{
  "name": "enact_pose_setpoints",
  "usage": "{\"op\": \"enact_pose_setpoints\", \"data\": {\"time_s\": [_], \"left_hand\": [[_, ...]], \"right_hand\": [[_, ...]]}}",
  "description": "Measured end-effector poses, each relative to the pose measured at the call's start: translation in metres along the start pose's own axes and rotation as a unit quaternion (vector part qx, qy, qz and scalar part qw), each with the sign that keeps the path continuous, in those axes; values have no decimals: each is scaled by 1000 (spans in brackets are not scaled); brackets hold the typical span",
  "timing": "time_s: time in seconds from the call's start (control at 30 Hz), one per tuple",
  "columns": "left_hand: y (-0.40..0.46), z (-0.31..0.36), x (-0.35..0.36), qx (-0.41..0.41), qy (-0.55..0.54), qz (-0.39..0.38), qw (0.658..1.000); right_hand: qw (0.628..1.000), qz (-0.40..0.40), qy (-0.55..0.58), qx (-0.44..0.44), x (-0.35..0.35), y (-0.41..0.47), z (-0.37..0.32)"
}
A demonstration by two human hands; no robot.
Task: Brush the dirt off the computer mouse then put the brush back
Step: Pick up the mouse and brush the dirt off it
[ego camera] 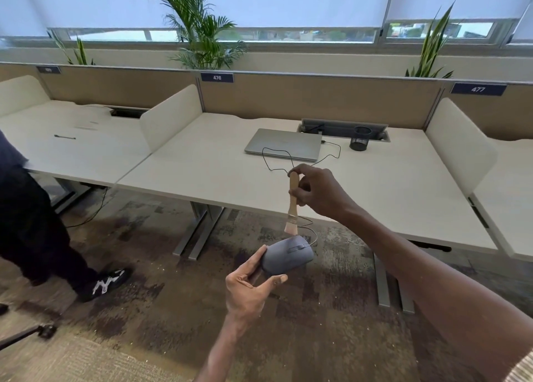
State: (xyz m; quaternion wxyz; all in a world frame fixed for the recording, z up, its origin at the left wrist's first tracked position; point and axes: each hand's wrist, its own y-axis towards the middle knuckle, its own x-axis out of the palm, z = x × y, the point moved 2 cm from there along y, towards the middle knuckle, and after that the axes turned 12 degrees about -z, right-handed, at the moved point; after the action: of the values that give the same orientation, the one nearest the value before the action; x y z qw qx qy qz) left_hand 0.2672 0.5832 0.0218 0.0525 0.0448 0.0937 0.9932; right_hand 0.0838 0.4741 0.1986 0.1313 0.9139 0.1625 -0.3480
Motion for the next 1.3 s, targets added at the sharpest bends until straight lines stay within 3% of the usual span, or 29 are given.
{"op": "enact_pose_setpoints", "data": {"time_s": [0.23, 0.4, 0.53, 0.8, 1.07, 1.3], "left_hand": [[5, 2, -1, -4, -11, -5, 1000], [5, 3, 0, -1, 0, -3, 1000], [5, 2, 2, 1, -2, -9, 1000], [5, 5, 1, 10, 10, -18, 1000], [5, 4, -1, 12, 31, -6, 999], [7, 5, -1, 11, 35, -10, 999]], "right_hand": [[995, -31, 92, 13, 9, -3, -4], [1000, 15, -5, 20, 3, 0, -3], [998, 34, 4, 45, 8, 11, -13], [991, -18, -53, 120, 32, 35, -8], [973, -8, -152, 174, 7, 25, 16], [988, 73, -44, 128, -3, 20, 1]]}}
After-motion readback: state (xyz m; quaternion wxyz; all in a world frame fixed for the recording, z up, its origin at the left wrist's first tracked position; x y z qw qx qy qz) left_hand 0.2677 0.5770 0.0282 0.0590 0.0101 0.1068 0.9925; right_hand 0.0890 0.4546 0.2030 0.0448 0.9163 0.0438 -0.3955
